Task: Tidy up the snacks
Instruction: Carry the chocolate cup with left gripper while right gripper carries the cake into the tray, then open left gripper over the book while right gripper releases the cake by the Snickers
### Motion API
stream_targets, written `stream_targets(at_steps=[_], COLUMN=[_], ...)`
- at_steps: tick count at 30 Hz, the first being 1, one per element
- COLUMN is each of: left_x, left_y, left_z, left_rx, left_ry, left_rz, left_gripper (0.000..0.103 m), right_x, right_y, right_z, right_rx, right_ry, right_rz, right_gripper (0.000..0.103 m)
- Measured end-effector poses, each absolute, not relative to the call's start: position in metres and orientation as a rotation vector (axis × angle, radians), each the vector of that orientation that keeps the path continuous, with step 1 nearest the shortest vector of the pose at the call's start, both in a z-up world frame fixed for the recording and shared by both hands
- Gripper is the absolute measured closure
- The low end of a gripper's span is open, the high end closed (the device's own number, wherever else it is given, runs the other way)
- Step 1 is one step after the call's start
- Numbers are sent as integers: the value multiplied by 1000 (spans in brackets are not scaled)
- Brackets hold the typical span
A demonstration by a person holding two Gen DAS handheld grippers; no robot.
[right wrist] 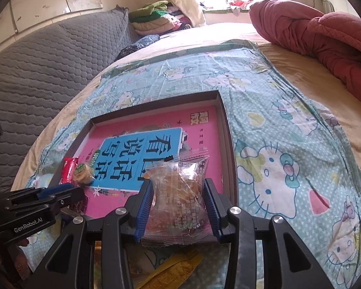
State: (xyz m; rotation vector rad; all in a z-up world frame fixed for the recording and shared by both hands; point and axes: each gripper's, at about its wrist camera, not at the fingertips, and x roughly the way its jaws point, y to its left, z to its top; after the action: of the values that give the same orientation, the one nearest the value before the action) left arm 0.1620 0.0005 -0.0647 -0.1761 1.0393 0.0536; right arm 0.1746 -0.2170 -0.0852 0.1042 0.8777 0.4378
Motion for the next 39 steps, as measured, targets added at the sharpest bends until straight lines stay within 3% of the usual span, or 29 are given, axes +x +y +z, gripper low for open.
stream_targets(at_steps=[6,39], left_x=[162,161], left_y=[-1,-1], left_z=[-65,-61], left_rx=[-169,-183], left_ry=[1035,1047], left_rz=[57,60], left_gripper=[76,54], right_x=[175,170], right_y=[-219,-221], right_z=[-87,-80], right_rx=[123,130], right_ry=[883,853], right_rz=[443,476], right_gripper=[60,54])
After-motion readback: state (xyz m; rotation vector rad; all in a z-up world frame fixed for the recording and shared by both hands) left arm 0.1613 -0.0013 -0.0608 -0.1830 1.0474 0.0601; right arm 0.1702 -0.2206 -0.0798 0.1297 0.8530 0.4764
